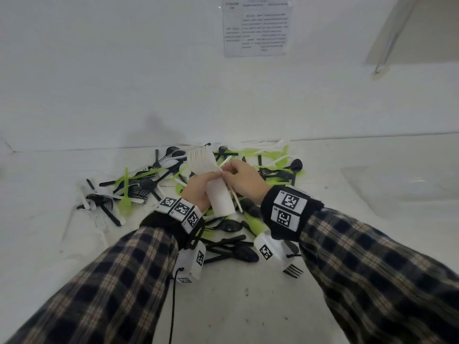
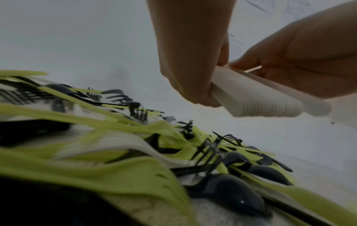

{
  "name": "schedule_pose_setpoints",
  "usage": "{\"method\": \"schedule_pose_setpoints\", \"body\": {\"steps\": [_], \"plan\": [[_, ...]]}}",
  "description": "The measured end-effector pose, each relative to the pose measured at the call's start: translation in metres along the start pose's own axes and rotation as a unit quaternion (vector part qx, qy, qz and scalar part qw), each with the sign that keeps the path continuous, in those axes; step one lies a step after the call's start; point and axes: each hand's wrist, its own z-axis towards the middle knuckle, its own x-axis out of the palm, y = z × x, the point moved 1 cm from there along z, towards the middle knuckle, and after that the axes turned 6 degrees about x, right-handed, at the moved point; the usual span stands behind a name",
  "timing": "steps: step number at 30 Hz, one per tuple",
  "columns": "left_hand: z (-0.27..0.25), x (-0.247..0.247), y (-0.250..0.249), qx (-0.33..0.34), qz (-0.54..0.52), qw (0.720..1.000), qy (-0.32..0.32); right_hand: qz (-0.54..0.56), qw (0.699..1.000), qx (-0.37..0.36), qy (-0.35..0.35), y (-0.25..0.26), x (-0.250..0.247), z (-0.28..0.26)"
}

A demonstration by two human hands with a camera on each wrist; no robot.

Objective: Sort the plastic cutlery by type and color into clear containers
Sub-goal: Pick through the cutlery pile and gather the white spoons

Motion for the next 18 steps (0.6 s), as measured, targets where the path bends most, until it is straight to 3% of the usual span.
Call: {"method": "schedule_pose_setpoints", "body": {"steps": [5, 10, 15, 18], "plan": [[-0.010, -0.031, -0.008, -0.017, 0.028, 0.999, -0.002, -0.026, 0.999, -0.011, -0.036, 0.016, 0.038, -0.008], [-0.017, -0.057, -0.021, -0.009, 0.030, 0.998, -0.046, -0.023, 1.000, 0.021, 0.000, 0.030, 0.065, -0.004], [-0.010, -0.077, -0.033, -0.015, 0.012, 0.998, -0.057, -0.029, 0.991, 0.083, -0.100, 0.030, 0.044, 0.026], [-0.005, -0.086, -0.037, -0.016, 0.005, 0.999, -0.046, -0.069, 0.983, 0.127, -0.112, 0.018, 0.025, 0.048]]}}
